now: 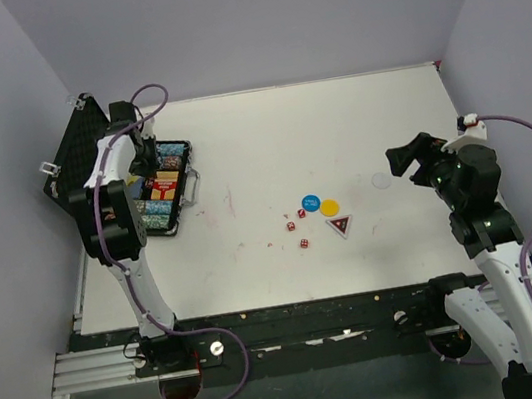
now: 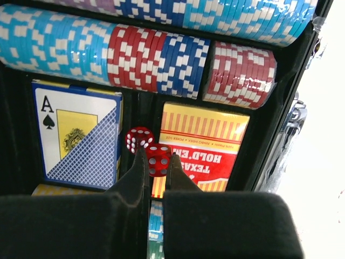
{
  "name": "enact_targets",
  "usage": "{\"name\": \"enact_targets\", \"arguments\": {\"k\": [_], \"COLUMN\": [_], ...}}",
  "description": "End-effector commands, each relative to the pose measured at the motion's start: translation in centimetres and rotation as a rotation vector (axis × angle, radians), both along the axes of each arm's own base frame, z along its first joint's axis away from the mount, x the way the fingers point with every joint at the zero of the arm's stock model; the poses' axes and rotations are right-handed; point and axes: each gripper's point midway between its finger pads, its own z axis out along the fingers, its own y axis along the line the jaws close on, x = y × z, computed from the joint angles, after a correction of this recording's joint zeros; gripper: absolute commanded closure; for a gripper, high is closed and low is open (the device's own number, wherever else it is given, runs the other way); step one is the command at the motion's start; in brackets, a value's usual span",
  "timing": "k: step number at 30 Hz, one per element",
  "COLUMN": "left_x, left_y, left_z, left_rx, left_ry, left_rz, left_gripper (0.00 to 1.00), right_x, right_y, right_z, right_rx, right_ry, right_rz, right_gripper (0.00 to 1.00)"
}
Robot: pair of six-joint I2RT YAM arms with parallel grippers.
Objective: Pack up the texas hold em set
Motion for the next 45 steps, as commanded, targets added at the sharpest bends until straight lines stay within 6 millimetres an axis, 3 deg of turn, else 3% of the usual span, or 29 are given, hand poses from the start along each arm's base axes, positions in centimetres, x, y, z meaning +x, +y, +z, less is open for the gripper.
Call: {"name": "enact_targets", "arguments": {"k": [1,16,31,41,45], "left_x": [0.7,2.3,2.4,2.4,2.4], "left_y": [-0.5,1.0,1.8,2.0,1.9], "left_z": [0.6,-0.2,-0.3,-0.3,-0.1], "left_rx": [-0.023,0.029,0.056,0.061,0.053], "left_ry": [-0.001,0.021,0.023,0.025,0.021], "left_rz": [-0.004,0.043,0.086,0.131,0.132], "left_gripper": [1.0,1.0,0.79,0.77,0.7], "right_x": [-0.1,0.1,0.1,0.1,0.1], "right_y": [0.1,0.1,0.2,0.2,0.2], "right_z": [0.2,0.1,0.0,0.1,0.1], "right_rx": [-0.01,-0.012,-0.011,-0.01,-0.012], "right_ry": [-0.001,0.005,0.009,0.007,0.005], "right_rz": [0.018,0.019,0.018,0.02,0.02], "right_gripper": [0.07,0.07,0.07,0.07,0.07]}}
